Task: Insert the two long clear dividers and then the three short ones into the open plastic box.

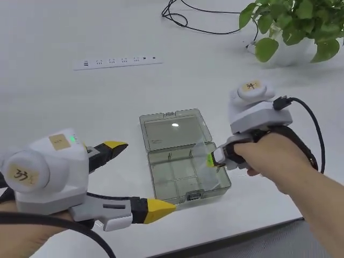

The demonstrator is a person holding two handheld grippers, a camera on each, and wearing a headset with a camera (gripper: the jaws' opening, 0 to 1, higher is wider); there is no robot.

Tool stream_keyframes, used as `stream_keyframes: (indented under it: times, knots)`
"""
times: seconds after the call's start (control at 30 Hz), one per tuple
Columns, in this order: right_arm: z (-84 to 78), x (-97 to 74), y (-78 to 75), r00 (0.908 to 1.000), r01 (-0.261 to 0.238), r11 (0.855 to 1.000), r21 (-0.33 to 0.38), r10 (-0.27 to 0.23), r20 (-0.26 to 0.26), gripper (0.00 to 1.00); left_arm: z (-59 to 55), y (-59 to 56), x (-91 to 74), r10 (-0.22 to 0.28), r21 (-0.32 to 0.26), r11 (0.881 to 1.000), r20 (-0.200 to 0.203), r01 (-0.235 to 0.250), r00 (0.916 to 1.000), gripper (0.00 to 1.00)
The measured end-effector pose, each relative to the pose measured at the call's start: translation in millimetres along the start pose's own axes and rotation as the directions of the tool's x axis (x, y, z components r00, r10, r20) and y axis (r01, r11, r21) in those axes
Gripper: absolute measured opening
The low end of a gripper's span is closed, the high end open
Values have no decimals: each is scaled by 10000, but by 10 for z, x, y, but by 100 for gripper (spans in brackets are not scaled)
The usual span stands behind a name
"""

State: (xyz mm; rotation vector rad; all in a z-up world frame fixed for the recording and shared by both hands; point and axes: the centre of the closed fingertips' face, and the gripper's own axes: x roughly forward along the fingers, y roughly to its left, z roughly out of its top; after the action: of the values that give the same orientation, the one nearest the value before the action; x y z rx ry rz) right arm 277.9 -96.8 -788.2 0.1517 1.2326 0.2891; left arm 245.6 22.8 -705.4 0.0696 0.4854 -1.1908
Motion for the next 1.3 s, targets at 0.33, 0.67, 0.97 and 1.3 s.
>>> stream_keyframes:
  times: [0.33,0.67,0.97,1.3]
  knots:
    - [1,36,75,10000,23,9978,-655,-23,0,2,-14,6,13,-21,-18,10000,-51,21,10000,95]
    - [-18,93,99,9995,-324,9973,-654,327,23,3,-11,7,21,-39,-58,10000,-56,38,10000,95]
    - [-52,200,94,9983,-583,9935,-975,588,22,4,5,0,16,-20,-60,10000,-62,19,10000,95]
    - [-73,252,88,9959,-895,9909,-1003,905,52,5,5,7,-2,57,-75,10000,-89,-58,9999,95]
